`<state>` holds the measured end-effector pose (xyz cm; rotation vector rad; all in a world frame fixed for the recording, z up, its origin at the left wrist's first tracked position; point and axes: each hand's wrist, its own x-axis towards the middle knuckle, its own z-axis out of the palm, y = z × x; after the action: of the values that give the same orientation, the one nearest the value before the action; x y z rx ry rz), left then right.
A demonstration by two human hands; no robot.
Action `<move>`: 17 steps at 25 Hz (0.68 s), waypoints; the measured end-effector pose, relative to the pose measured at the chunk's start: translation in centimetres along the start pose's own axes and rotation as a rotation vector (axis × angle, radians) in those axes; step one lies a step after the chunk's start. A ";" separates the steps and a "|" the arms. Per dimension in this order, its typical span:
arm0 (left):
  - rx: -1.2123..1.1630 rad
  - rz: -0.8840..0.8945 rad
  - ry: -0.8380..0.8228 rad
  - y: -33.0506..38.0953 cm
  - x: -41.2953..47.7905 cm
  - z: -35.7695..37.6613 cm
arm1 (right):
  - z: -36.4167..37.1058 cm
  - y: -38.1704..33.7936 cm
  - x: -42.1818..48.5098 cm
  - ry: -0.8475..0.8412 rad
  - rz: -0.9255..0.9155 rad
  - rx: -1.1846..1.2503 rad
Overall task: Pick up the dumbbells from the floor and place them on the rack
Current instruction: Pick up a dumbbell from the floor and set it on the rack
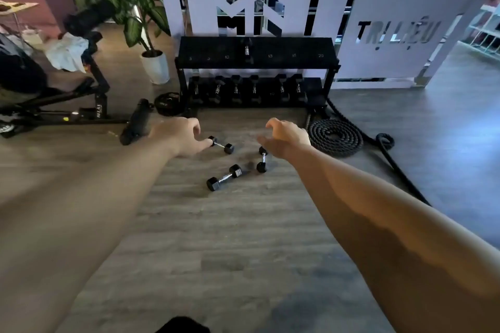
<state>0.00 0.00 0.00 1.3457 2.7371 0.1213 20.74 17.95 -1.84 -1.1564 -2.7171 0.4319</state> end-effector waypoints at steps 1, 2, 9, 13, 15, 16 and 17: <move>0.017 0.000 -0.018 0.0 0.5 0.4 | 0.4 0.1 0.5 -0.019 0.008 -0.009; 0.043 0.002 -0.018 0.1 1.4 0.9 | 1.0 0.3 1.1 -0.033 0.016 -0.030; -0.007 0.072 -0.094 -1.1 13.0 5.8 | 6.6 1.3 10.7 -0.105 0.067 -0.085; -0.005 0.092 -0.144 -3.2 21.9 6.7 | 8.4 0.4 19.4 -0.149 0.069 -0.107; -0.005 0.095 -0.151 -4.1 26.5 6.3 | 8.7 -0.1 23.6 -0.138 0.091 -0.085; -0.007 0.090 -0.150 -4.5 28.6 6.0 | 8.9 -0.2 25.3 -0.136 0.108 -0.076; -0.010 0.098 -0.143 -4.6 30.4 5.7 | 9.1 -0.2 26.7 -0.136 0.109 -0.071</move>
<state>-21.44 21.47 -7.57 1.4267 2.5514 0.0433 -0.10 35.36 -9.53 -1.3458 -2.8143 0.4471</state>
